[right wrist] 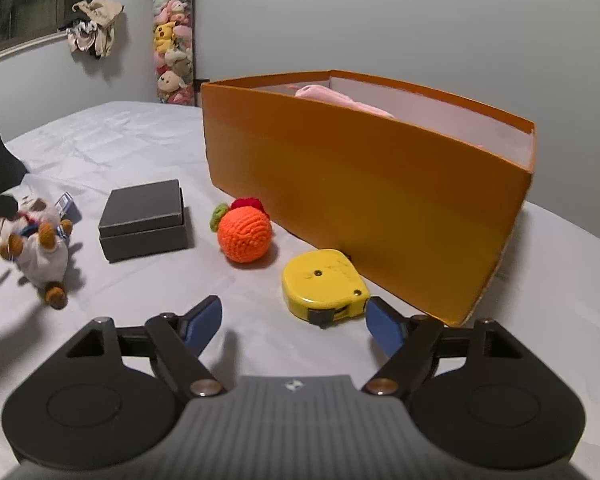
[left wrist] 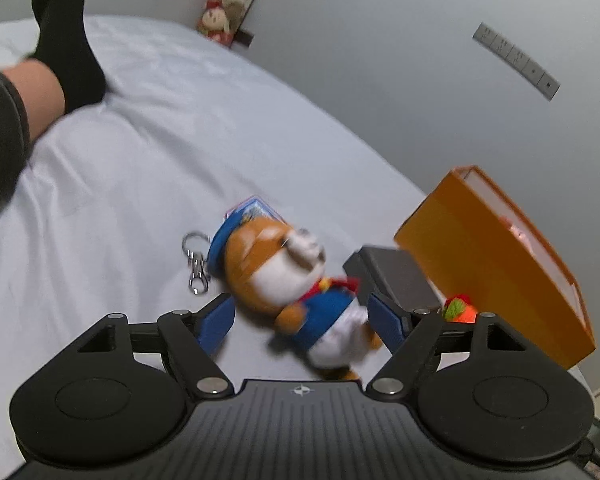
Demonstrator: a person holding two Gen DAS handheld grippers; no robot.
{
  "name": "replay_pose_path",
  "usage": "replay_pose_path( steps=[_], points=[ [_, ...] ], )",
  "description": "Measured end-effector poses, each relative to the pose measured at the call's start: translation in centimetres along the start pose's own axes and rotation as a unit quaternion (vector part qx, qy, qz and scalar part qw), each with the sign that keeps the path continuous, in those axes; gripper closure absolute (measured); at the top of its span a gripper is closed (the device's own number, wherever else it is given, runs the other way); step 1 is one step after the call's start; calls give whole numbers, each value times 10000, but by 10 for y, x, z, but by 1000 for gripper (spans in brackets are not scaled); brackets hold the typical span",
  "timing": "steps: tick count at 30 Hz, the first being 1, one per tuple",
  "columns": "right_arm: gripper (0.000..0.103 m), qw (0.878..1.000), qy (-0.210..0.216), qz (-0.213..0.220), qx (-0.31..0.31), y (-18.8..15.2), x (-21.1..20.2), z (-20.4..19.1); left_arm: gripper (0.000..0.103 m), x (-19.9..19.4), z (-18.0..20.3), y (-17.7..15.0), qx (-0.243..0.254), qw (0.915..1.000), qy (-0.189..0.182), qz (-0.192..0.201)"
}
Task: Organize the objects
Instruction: 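Grasp the red-panda plush with the left gripper while the right gripper grasps the yellow tape measure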
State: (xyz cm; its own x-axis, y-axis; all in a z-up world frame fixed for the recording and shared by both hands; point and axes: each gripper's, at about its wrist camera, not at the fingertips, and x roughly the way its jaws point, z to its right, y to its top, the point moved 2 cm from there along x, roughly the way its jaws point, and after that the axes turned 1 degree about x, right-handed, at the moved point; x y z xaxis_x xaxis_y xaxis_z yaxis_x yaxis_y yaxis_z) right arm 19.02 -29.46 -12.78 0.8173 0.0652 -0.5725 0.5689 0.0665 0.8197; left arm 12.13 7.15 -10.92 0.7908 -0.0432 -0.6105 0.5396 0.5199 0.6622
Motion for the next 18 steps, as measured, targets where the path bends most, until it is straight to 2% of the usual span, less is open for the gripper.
replay_pose_path(
  steps=[6, 13, 18],
  points=[
    [23, 9998, -126, -54, -141, 7, 13, -4, 15, 10, -9, 6, -322, 9995, -55, -9],
    [20, 9990, -320, -98, -297, 12, 29, -5, 16, 30, -3, 2, -418, 9991, -75, -83],
    [21, 9986, -343, -209, -330, 17, 39, -2, 16, 44, 4, 1, -352, 9993, 52, -77]
  ],
)
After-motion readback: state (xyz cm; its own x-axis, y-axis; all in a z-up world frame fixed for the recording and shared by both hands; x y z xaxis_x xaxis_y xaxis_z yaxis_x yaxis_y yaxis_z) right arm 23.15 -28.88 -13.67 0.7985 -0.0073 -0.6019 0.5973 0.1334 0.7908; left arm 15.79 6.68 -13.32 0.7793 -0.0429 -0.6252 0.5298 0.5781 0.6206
